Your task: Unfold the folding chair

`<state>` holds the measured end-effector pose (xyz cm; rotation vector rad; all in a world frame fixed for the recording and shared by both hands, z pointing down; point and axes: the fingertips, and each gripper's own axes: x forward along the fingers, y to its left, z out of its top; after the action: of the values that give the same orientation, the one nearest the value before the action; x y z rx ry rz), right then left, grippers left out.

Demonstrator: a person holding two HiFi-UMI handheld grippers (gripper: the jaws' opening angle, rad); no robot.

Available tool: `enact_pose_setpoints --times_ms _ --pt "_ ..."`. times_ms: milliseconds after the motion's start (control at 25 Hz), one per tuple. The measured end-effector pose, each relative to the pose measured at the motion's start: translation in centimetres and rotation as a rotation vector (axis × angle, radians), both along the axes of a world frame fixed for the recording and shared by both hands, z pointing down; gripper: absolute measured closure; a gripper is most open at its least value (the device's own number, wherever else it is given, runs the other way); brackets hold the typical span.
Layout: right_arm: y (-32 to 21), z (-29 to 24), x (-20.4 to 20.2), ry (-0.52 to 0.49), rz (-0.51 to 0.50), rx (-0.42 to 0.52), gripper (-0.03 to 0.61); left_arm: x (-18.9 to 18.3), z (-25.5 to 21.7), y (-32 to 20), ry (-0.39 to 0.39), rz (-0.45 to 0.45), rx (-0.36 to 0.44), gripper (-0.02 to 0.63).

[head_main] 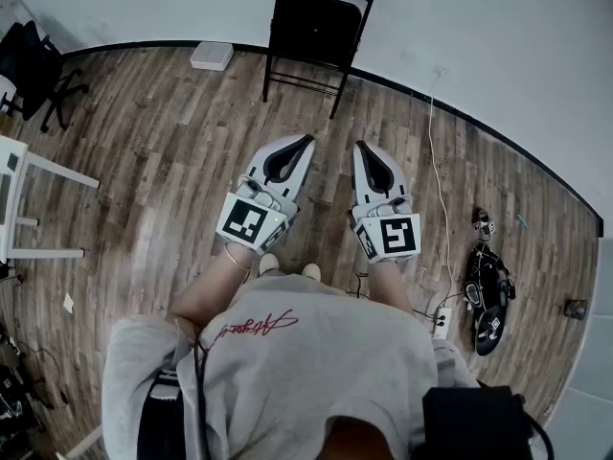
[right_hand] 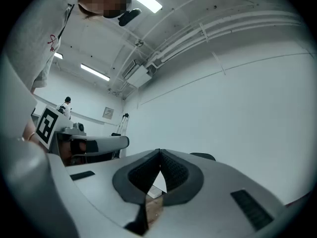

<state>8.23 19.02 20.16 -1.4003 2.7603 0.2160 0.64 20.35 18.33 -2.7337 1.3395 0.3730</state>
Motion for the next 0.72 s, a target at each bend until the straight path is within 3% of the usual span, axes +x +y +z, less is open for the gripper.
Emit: enact_pose_setpoints --times_ms 720 --pt "0.0 -0.6 1.3 -0.026 0.035 0.02 0.561 1.2 0.0 0.2 -0.013 -0.005 0.008 0.598"
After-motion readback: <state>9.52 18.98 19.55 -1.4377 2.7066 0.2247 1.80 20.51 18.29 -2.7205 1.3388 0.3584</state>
